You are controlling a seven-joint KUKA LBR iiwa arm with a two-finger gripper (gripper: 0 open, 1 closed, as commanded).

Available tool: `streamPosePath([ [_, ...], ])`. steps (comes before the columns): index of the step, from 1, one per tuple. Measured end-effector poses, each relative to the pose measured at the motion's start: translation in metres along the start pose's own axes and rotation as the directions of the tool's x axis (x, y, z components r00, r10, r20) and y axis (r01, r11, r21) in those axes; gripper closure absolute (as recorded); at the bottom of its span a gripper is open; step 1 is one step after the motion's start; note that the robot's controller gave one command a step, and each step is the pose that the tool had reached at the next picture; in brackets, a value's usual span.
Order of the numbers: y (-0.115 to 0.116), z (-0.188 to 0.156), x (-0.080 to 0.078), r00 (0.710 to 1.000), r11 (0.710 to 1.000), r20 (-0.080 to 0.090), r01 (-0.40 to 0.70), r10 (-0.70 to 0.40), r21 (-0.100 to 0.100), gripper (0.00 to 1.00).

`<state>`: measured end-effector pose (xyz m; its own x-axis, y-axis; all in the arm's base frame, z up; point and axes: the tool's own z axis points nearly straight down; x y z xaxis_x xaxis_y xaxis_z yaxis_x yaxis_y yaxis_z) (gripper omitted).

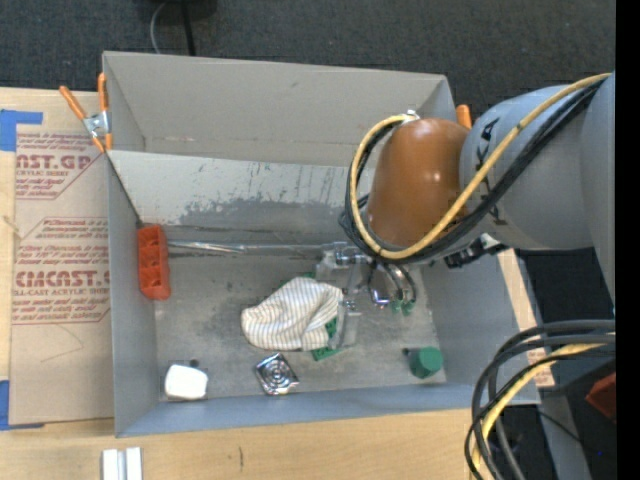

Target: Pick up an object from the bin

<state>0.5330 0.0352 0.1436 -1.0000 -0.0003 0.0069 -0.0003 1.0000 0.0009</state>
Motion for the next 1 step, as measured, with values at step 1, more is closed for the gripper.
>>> streamPosePath([
  [1, -0.0001, -0.0044, -0.0018, 1.000, 1.000, 0.008, 0.000, 0.000, 0.000, 0.00],
])
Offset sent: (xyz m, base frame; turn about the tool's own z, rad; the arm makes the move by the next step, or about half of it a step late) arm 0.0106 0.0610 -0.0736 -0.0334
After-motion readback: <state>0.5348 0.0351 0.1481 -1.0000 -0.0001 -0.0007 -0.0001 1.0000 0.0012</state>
